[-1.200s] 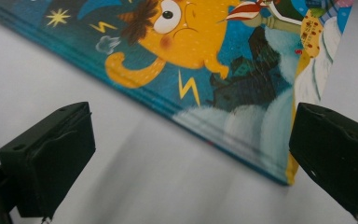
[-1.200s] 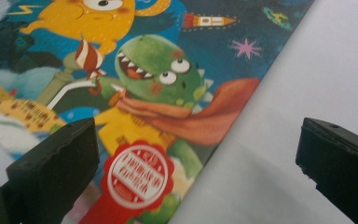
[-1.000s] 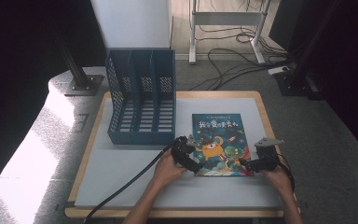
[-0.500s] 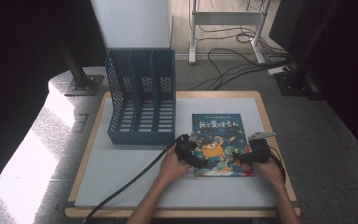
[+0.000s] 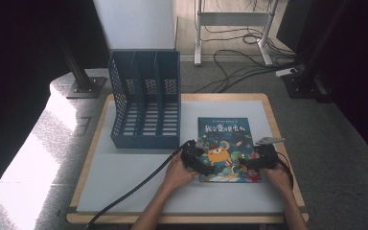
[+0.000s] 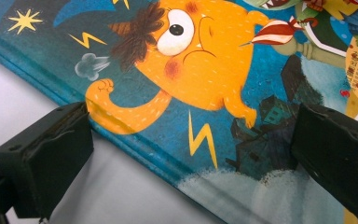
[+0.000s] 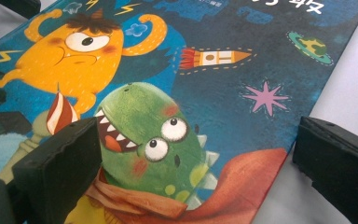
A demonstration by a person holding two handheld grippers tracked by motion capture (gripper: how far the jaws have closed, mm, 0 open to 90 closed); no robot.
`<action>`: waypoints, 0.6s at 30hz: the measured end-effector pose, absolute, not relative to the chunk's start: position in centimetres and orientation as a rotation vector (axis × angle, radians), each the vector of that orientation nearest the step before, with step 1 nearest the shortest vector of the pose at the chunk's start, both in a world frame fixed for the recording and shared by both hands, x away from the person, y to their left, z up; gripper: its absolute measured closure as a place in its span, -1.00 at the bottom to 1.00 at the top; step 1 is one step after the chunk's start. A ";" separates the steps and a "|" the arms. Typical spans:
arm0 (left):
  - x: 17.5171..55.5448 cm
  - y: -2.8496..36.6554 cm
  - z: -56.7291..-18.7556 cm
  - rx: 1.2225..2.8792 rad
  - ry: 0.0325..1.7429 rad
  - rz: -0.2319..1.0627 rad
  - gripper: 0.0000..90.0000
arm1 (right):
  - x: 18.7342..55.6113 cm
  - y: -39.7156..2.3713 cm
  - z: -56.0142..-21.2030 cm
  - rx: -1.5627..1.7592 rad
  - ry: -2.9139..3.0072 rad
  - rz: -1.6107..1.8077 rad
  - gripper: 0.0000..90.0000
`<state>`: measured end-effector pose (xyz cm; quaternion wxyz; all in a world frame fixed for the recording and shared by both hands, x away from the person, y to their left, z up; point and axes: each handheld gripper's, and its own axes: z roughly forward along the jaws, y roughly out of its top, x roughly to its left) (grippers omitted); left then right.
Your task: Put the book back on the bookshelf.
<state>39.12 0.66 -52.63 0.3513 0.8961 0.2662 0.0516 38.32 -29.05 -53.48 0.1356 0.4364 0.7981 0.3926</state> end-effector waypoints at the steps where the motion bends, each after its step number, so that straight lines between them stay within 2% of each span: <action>1: 39.1 0.7 -52.6 2.320 0.689 0.134 -1.00 | 38.3 -29.1 -53.5 1.264 2.312 1.137 -0.98; 18: 33.9 0.0 -52.5 2.355 0.639 0.115 -1.00 | 34.8 -29.7 -53.2 1.219 2.371 1.093 -0.99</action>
